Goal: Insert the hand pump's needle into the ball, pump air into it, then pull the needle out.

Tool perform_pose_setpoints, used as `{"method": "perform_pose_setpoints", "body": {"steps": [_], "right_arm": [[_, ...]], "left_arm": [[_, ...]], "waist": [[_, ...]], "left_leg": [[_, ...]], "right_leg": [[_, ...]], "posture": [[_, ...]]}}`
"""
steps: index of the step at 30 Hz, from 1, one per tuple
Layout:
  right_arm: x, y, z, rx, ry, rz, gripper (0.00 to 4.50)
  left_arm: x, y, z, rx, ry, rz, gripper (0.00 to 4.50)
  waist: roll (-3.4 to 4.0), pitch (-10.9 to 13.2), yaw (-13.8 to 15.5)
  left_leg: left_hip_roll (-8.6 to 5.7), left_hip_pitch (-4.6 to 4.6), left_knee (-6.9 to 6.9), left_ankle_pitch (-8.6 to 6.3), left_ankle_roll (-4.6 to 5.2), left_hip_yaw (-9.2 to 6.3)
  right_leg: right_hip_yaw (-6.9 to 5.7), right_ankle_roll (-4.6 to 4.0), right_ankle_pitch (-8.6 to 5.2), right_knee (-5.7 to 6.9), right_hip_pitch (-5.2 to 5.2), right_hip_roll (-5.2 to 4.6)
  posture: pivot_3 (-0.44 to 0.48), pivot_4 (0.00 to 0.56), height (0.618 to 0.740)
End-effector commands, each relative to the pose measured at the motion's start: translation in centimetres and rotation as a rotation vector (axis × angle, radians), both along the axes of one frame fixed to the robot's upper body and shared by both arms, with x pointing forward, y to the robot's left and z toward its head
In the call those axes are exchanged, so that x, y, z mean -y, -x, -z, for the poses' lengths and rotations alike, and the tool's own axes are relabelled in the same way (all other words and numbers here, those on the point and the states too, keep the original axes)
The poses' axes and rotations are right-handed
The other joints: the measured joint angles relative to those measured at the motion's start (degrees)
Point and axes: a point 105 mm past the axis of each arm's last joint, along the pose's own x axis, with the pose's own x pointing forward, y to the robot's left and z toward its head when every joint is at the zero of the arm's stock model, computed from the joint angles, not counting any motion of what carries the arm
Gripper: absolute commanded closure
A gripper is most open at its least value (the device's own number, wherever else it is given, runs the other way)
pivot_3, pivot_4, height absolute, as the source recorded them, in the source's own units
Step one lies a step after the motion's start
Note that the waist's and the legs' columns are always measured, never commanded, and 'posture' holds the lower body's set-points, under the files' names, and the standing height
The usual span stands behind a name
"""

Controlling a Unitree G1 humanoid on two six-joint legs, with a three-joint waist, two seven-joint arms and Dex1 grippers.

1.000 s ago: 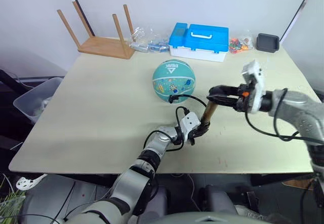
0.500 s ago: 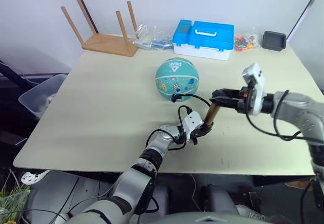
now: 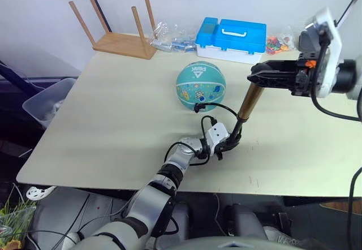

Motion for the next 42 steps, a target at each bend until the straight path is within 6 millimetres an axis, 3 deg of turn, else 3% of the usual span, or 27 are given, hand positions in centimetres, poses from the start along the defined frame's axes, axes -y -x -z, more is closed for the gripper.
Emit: {"method": "perform_pose_setpoints", "body": {"steps": [1, 5, 8, 13, 16, 22, 31, 34, 38, 40, 42], "right_arm": [[0.1, -1.1, 4.6, -0.081, 0.021, 0.044, 2.9], [0.6, -2.3, 10.5, -0.154, 0.144, 0.098, 2.9], [-0.7, -2.9, 15.5, -0.223, 0.148, 0.091, 2.9], [-1.1, -2.5, 23.0, -0.336, 0.194, 0.092, 2.9], [-0.6, -2.5, 24.1, -0.34, 0.195, 0.099, 2.9], [0.2, -3.4, 17.5, -0.15, 0.142, 0.073, 2.9], [0.1, -0.3, 1.0, 0.096, -0.032, -0.071, 2.9], [0.5, 1.2, -2.9, 0.126, -0.053, -0.112, 2.9], [0.6, 2.1, -5.1, 0.122, -0.049, -0.125, 2.9], [0.3, 1.8, -4.1, 0.107, -0.019, -0.122, 2.9], [0.2, 1.0, -1.7, 0.078, 0.024, -0.103, 2.9]], "left_arm": [[-2.1, 2.0, 4.6, -0.164, -0.085, -0.046, 3.41], [-2.1, 2.2, 4.7, -0.162, -0.083, -0.047, 3.41], [-2.2, 2.3, 4.8, -0.165, -0.075, -0.059, 3.41], [-2.1, 2.4, 4.8, -0.163, -0.071, -0.063, 3.41], [-2.2, 2.3, 4.7, -0.161, -0.072, -0.067, 3.41], [-2.6, 2.1, 4.8, -0.166, -0.081, -0.075, 3.41], [-2.7, 2.2, 4.9, -0.176, -0.086, -0.068, 3.41], [-2.7, 2.2, 4.9, -0.177, -0.085, -0.065, 3.41], [-2.8, 2.2, 5.0, -0.179, -0.084, -0.065, 3.41], [-2.8, 2.3, 5.0, -0.18, -0.083, -0.067, 3.41], [-2.8, 2.4, 5.1, -0.182, -0.083, -0.066, 3.41]], "waist": [[-0.17, -0.15, -0.24], [-0.1, -0.51, -1.11], [-0.13, -1.05, -1.63], [-0.45, -1.82, -1.8], [-0.78, -2.06, -2.0], [-0.49, -2.02, -1.84], [0.43, -0.6, -0.61], [0.31, -0.26, -0.07], [-0.02, -0.02, 0.01], [-0.09, 0.02, -0.02], [-0.13, -0.02, -0.04]], "left_leg": [[0.02, 0.11, 0.01, 0.0, 0.0, 0.04], [0.07, 0.32, 0.01, 0.0, 0.0, 0.05], [0.08, 0.42, 0.0, 0.0, 0.0, -0.01], [0.23, 0.63, -0.09, 0.0, 0.0, 0.02], [0.29, 1.36, -0.33, -0.03, 0.0, 0.06], [0.48, 1.37, -0.37, -0.03, -0.02, -0.03], [0.02, 0.22, -0.19, -0.01, -0.02, -0.08], [-0.18, 0.02, -0.19, -0.01, -0.01, -0.09], [-0.19, -0.05, -0.2, -0.01, -0.01, -0.19], [-0.19, -0.04, -0.2, -0.01, -0.01, -0.17], [-0.19, -0.04, -0.2, -0.01, -0.01, -0.15]], "right_leg": [[-0.07, 0.01, -0.01, 0.0, 0.17, 0.04], [-0.05, 0.24, -0.15, 0.01, 0.35, 0.08], [-0.02, 0.28, -0.18, 0.01, 0.42, 0.11], [-0.04, 0.24, -0.21, 0.02, 0.51, 0.33], [0.19, 0.19, -0.27, -0.03, 0.96, 0.34], [0.06, 0.16, -0.33, -0.02, 0.96, 0.46], [0.05, -0.02, -0.12, -0.01, 0.12, 0.03], [0.01, 0.04, -0.11, -0.02, -0.05, -0.2], [-0.09, 0.04, -0.12, -0.06, -0.05, -0.26], [-0.08, 0.05, -0.12, -0.05, -0.05, -0.26], [-0.08, 0.06, -0.13, -0.06, -0.05, -0.26]], "posture": [[0.0, 0.15, 0.74], [0.0, 0.15, 0.74], [0.0, 0.15, 0.74], [0.0, 0.15, 0.74], [0.0, 0.15, 0.74], [0.0, 0.15, 0.74], [0.0, 0.15, 0.74], [0.0, 0.15, 0.74], [0.0, 0.15, 0.74], [0.0, 0.15, 0.74], [0.0, 0.15, 0.74]]}}
